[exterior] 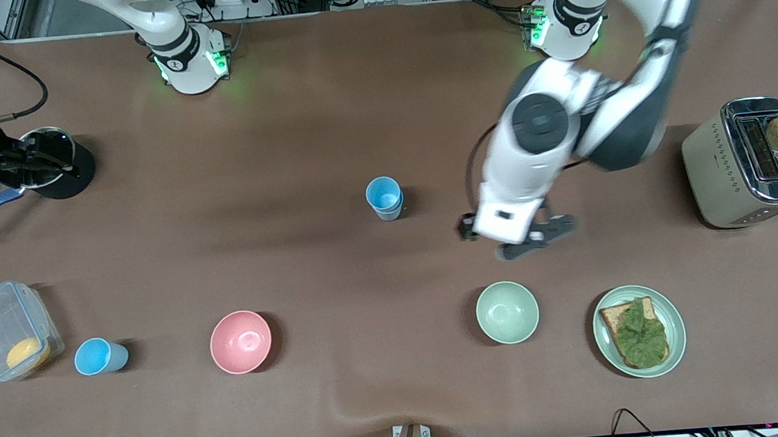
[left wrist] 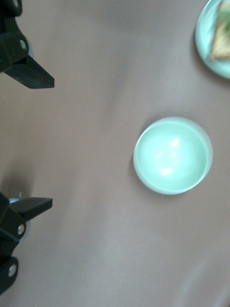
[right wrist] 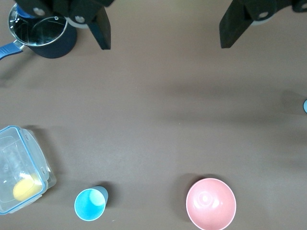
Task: Stack blue cups with both arms
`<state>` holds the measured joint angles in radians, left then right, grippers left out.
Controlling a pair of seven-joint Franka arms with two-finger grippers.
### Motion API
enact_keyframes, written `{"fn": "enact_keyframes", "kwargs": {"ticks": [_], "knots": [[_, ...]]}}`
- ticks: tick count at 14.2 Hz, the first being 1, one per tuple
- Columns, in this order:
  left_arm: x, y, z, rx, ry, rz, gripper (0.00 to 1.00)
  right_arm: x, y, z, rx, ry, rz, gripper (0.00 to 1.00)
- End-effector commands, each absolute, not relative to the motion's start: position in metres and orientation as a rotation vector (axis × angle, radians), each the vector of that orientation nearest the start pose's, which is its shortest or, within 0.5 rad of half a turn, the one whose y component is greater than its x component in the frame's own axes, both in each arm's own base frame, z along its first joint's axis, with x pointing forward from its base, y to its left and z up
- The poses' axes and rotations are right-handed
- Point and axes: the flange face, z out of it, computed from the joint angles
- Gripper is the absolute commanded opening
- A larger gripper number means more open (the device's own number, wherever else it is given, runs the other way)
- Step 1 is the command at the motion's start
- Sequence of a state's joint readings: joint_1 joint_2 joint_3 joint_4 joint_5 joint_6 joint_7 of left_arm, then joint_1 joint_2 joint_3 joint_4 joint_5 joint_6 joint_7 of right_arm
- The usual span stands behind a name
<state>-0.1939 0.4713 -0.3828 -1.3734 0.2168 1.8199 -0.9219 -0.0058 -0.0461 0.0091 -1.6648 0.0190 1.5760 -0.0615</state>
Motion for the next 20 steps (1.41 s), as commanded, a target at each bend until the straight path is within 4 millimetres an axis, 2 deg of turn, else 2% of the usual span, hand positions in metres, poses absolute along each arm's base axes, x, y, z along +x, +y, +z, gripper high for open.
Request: {"fn": "enact_keyframes", "kwargs": {"ticks": [1, 3, 5, 6, 8, 10, 12, 17, 20], "knots": [[0.610, -0.267, 0.510, -3.084, -0.431, -0.019, 1.00, 0.541, 0.004, 0.610, -3.135, -0.106, 0.072, 1.00], [0.603, -0.252, 0.533, -3.084, -0.342, -0.028, 1.00, 0.541, 0.004, 0.609, -3.135, -0.106, 0.074, 1.00], [0.604, -0.223, 0.536, -3.049, -0.321, 0.033, 1.00, 0.541, 0.003, 0.609, -3.135, -0.106, 0.074, 1.00], [0.597, -0.216, 0.543, -3.042, -0.282, 0.073, 1.00, 0.541, 0.004, 0.609, -3.135, -0.111, 0.074, 1.00], [0.591, -0.189, 0.552, -3.024, -0.218, 0.143, 1.00, 0.541, 0.004, 0.609, -3.135, -0.108, 0.077, 1.00], [0.580, -0.156, 0.568, -3.046, -0.179, 0.235, 1.00, 0.541, 0.003, 0.609, -3.135, -0.106, 0.079, 1.00], [0.566, -0.133, 0.593, -3.054, -0.178, 0.237, 1.00, 0.541, 0.003, 0.609, -3.135, -0.106, 0.079, 1.00], [0.528, -0.068, 0.638, -3.067, -0.313, 0.205, 1.00, 0.541, 0.003, 0.609, -3.135, -0.106, 0.079, 1.00], [0.518, -0.039, 0.655, -3.095, -0.217, 0.166, 1.00, 0.541, 0.003, 0.609, -3.135, -0.106, 0.079, 1.00]]}}
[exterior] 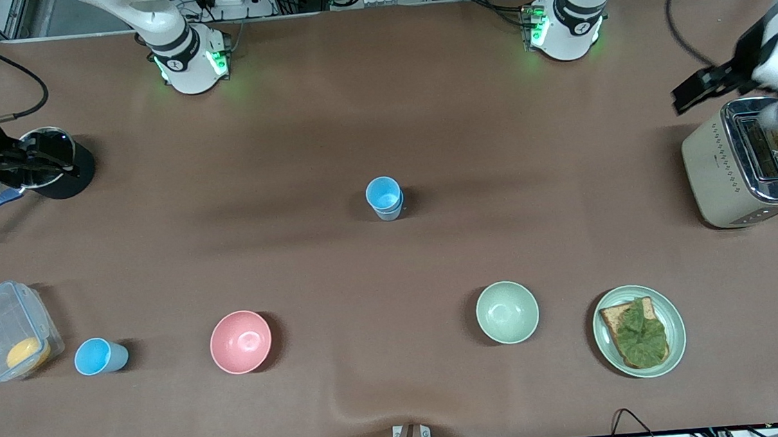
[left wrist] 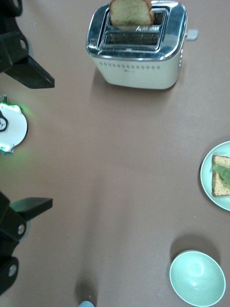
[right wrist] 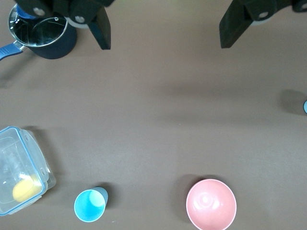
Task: Stack blue cups with both arms
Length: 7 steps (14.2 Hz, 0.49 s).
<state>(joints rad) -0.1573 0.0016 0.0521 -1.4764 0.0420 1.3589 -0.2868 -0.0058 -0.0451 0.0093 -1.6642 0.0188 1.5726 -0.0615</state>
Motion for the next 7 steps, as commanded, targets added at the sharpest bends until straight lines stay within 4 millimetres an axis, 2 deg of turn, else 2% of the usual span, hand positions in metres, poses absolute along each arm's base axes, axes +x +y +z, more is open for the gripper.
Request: {"fn": "enact_keyframes", "kwargs": {"ticks": [1, 7], "knots": [[0.5188, -0.0372, 0.6568, -3.102, -0.176, 0.157, 1.00, 0.5409, 0.0030, 0.6092, -3.135, -0.106, 0.079, 1.00], [0.5220, -0.0409, 0.6617, -3.109, 0.073, 0.138, 1.00, 0.5409, 0.0030, 0.6092, -3.135, -0.103, 0.079, 1.00]]}}
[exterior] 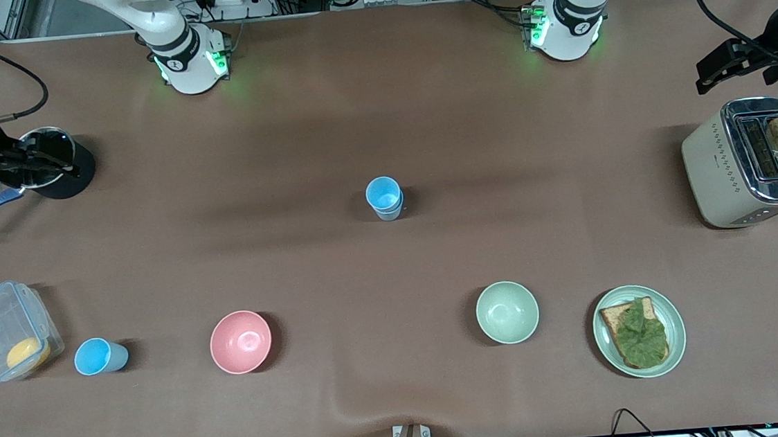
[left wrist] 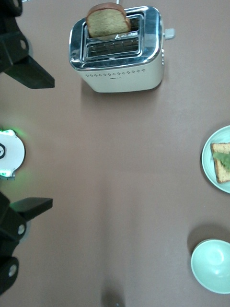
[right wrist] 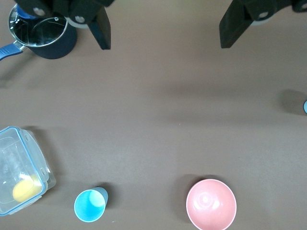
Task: Stack blue cups with both arms
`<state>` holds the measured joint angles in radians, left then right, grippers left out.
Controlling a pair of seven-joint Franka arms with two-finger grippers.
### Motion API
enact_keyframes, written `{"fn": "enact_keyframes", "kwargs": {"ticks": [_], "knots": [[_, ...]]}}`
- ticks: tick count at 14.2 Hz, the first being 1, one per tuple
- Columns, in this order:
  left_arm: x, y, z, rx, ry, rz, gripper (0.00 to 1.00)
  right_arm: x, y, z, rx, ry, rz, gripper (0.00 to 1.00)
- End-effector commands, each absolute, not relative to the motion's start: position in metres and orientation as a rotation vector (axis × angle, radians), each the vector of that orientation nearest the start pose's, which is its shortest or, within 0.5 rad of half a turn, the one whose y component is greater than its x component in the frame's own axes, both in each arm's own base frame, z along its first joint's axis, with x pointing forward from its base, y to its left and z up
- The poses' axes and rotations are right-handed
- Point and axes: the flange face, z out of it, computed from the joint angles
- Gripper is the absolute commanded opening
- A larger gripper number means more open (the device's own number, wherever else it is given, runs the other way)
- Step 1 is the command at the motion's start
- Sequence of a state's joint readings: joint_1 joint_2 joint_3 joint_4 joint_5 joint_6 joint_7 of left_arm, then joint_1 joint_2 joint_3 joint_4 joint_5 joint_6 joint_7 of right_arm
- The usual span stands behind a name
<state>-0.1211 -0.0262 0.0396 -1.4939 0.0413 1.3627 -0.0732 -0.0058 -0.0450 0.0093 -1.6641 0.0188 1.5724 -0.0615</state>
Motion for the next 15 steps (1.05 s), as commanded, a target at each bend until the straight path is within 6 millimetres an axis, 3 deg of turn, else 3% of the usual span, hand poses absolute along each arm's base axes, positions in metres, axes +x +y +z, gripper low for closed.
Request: {"fn": "enact_keyframes", "kwargs": {"ticks": [1, 15], "knots": [[0.5219, -0.0426, 0.6617, -3.108, 0.066, 0.138, 1.00, 0.5408, 0.0030, 0.6091, -3.135, -0.103, 0.082, 1.00], [0.5238, -0.0494, 0.6588, -3.112, 0.067, 0.141, 1.00, 0.5407, 0.0021, 0.6083, -3.135, -0.101, 0.084, 1.00]]}}
